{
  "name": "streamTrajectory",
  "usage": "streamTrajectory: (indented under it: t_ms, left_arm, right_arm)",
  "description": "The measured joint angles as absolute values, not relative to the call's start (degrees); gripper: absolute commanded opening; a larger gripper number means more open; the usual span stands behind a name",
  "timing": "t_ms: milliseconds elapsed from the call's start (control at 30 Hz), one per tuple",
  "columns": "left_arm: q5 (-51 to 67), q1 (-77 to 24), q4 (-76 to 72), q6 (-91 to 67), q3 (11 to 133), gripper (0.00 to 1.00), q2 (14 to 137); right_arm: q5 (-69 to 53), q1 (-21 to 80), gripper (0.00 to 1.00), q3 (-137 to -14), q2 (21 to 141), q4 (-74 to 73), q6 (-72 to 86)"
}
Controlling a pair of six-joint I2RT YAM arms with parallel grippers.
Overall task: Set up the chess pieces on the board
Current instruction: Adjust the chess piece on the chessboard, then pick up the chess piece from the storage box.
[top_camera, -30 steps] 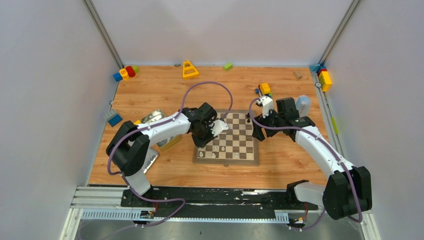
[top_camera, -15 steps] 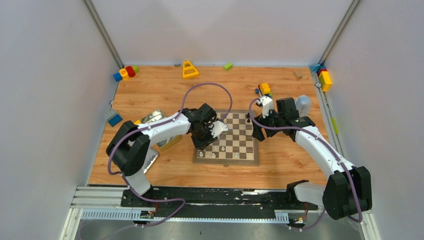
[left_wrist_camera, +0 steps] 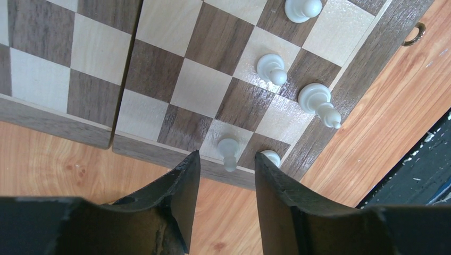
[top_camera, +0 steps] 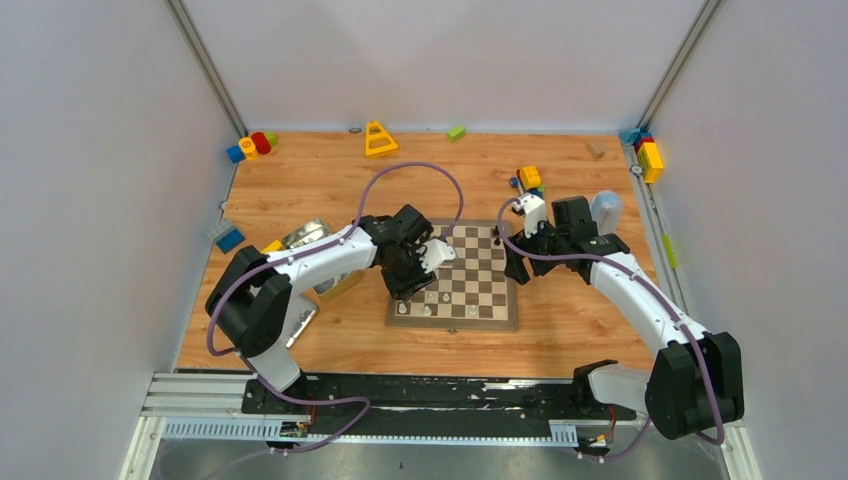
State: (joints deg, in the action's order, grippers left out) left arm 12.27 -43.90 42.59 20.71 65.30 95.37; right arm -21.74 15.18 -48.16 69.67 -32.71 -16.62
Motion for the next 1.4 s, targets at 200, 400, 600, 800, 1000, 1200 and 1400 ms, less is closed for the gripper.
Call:
streamTrajectory:
  t_ms: [200,400,600,800,1000,1200,1400]
  left_arm:
    - [11.00,-43.86,42.59,20.71,65.30,0.62,94.54]
    - [10.94,-39.70,42.39,20.51,65.30,0.65,89.91]
    - [10.63,-24.43,41.06,19.55,65.41,0.60,84.03]
    - [10.04,-11.88,42.22,19.70,65.43,0.55,84.79]
    - [8.05,-9.28,43.86,20.97,64.38,0.48,88.05]
    - [5.58,-8.75,44.36,21.43,62.92,0.45,90.94]
    - [4.27,-8.21,44.49,22.04,61.54,0.43,92.42]
  right_arm:
    - [-21.74,15.18,0.74,-47.90,69.78,-32.73,-16.62]
    - [-21.76,15.18,0.74,-47.90,69.78,-32.73,-16.62]
    - [-21.76,15.18,0.74,-47.90,69.76,-32.73,-16.62]
    - [-21.76,15.18,0.75,-47.90,69.76,-32.73,-16.64]
    - [-21.78,15.18,0.75,-47.90,69.76,-32.73,-16.67]
    - [-22.00,15.18,0.75,-47.90,69.76,-32.73,-16.69]
    - [-22.02,15.18,0.75,-47.90,69.76,-32.73,-16.75]
